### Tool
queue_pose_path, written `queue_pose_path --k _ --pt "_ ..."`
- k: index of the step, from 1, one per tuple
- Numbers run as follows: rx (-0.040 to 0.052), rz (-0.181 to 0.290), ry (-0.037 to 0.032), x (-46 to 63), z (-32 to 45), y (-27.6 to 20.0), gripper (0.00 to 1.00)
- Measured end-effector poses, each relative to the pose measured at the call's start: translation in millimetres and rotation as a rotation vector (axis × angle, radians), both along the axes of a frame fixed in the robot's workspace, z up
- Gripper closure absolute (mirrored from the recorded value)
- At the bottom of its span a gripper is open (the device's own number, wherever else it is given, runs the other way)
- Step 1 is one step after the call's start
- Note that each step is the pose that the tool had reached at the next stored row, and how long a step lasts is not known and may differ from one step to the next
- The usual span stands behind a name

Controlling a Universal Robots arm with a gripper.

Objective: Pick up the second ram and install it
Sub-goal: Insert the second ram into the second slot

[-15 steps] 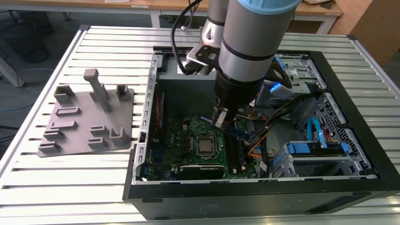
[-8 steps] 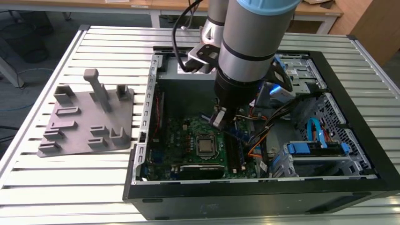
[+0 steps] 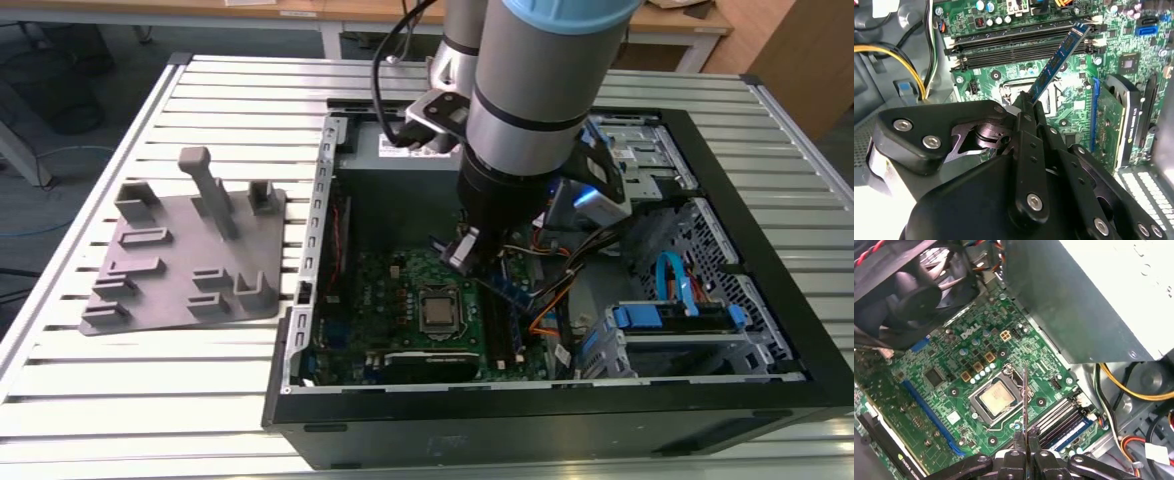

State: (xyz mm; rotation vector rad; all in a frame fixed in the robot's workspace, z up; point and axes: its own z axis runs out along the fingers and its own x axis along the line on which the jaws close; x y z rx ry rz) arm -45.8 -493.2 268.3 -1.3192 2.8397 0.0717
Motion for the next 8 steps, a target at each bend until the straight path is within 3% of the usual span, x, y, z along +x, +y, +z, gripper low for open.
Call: queue_pose_path --k 8 --pt "0.0000 -0.096 0.0000 0.0 -0.5 0.0 0.86"
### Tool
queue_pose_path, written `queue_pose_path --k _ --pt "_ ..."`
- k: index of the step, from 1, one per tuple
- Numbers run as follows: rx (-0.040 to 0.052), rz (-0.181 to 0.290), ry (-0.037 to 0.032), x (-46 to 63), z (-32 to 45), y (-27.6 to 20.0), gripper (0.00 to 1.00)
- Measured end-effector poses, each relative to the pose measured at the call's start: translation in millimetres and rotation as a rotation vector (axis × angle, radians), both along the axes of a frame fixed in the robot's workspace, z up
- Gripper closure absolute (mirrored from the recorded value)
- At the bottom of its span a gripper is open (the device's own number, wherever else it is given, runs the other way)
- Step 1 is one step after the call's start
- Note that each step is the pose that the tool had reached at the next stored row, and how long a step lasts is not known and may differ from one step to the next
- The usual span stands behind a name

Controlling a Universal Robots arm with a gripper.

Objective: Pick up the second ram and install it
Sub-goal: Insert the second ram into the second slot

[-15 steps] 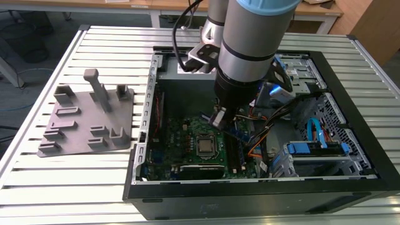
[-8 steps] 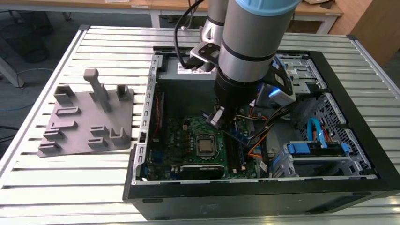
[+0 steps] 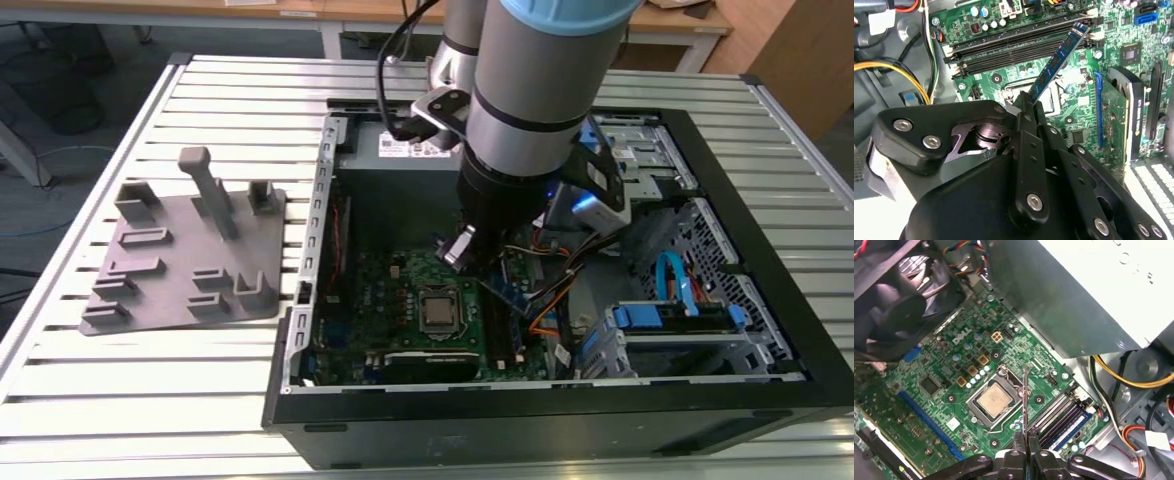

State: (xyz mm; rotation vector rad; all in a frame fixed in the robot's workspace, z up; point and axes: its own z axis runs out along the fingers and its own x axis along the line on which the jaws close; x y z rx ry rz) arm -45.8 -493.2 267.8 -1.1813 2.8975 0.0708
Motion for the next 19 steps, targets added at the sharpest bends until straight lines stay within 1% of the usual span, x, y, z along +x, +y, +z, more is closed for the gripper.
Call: queue_pose_path --k 19 --pt "-0.0001 -0.232 0.0000 0.0 -1.1 0.0 0.86"
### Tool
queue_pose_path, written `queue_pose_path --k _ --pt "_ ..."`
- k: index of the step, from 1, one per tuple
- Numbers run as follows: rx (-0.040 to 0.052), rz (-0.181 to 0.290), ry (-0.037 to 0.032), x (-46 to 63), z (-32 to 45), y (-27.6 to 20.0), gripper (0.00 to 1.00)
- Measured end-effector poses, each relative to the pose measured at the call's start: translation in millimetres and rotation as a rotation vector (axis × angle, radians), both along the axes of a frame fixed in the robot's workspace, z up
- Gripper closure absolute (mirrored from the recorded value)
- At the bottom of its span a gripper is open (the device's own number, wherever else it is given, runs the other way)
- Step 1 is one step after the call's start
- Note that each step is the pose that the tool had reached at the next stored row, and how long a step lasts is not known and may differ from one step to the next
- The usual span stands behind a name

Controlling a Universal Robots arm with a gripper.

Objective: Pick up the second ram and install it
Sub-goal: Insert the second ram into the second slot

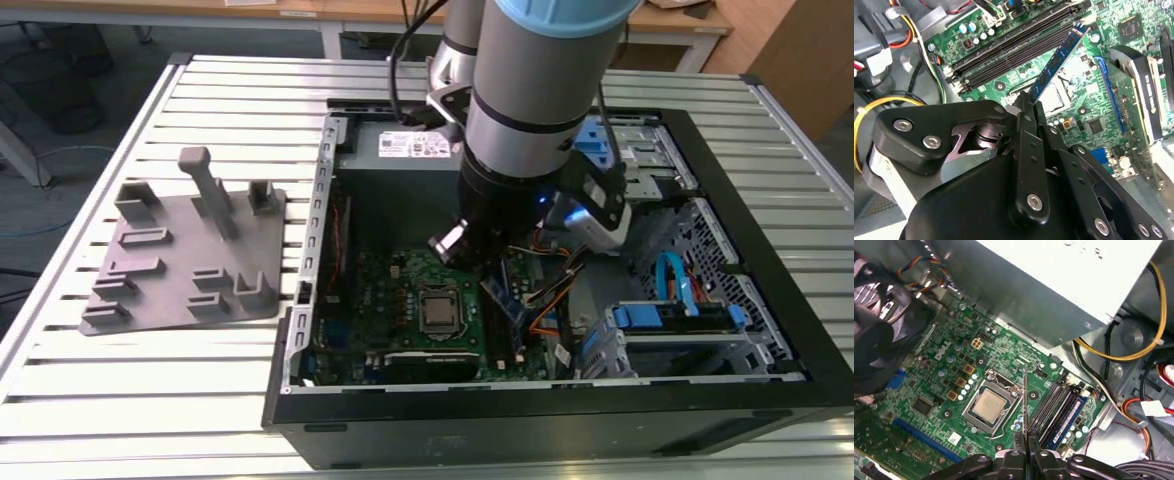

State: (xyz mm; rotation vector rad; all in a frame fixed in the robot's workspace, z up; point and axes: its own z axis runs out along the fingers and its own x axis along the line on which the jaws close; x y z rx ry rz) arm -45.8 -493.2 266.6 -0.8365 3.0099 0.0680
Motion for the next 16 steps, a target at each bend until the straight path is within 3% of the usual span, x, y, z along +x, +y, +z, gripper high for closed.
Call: queue_pose_path --k 16 --pt "0.0000 -0.192 0.0000 0.0 -0.9 0.0 0.86"
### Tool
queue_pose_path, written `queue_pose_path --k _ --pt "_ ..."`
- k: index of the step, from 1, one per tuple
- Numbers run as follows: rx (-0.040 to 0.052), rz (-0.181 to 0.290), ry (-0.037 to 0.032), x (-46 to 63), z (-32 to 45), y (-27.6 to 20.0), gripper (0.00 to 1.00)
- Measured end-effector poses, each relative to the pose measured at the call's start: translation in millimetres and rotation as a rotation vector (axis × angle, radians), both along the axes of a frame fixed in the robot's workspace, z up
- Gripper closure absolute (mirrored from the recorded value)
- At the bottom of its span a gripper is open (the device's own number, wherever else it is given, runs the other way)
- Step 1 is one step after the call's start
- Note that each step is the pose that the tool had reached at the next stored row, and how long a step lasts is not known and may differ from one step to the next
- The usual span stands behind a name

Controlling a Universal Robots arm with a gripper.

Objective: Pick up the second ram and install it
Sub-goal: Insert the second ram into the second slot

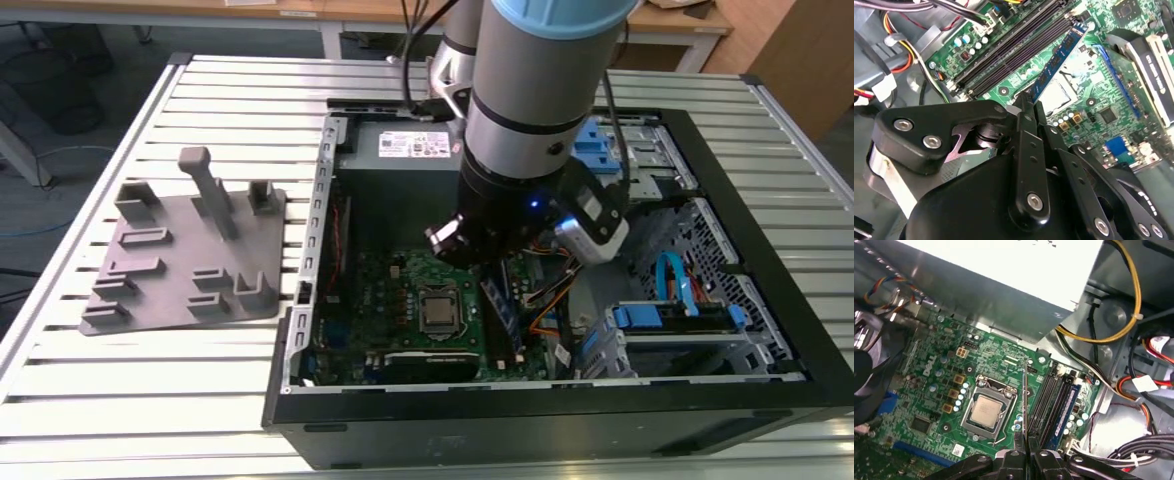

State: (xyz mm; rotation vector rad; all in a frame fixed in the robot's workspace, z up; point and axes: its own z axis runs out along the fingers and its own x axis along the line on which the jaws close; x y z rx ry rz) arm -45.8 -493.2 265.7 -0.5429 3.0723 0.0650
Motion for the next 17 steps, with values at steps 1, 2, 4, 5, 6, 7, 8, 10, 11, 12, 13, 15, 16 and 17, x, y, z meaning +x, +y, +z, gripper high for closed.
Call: queue_pose_path --k 1,2,4,5,6,7,8,10,11,12,13,15,16,17 --pt "0.0000 -0.012 0.0000 0.0 -0.1 0.0 0.86" --pt "0.0001 -0.024 0.0000 0.0 -0.1 0.0 0.86" --pt "0.0000 -0.048 0.0000 0.0 -0.2 0.0 0.86" --pt "0.0000 -0.060 0.0000 0.0 -0.3 0.0 0.86" --pt "0.0000 -0.072 0.0000 0.0 -0.3 0.0 0.86" --pt "0.0000 -0.084 0.0000 0.0 -0.4 0.0 0.86" --pt "0.0000 -0.097 0.0000 0.0 -0.4 0.0 0.86" --pt "0.0001 -0.120 0.0000 0.0 -0.5 0.0 0.86" --pt "0.0000 -0.132 0.0000 0.0 -0.6 0.0 0.86" --pt "0.0000 -0.144 0.0000 0.0 -0.6 0.0 0.86" --pt "0.0000 -0.156 0.0000 0.0 -0.7 0.0 0.86" --pt "0.0000 -0.180 0.0000 0.0 -0.8 0.0 0.86" --pt "0.0000 -0.192 0.0000 0.0 -0.8 0.0 0.86" --pt "0.0000 -0.204 0.0000 0.0 -0.9 0.0 0.86"
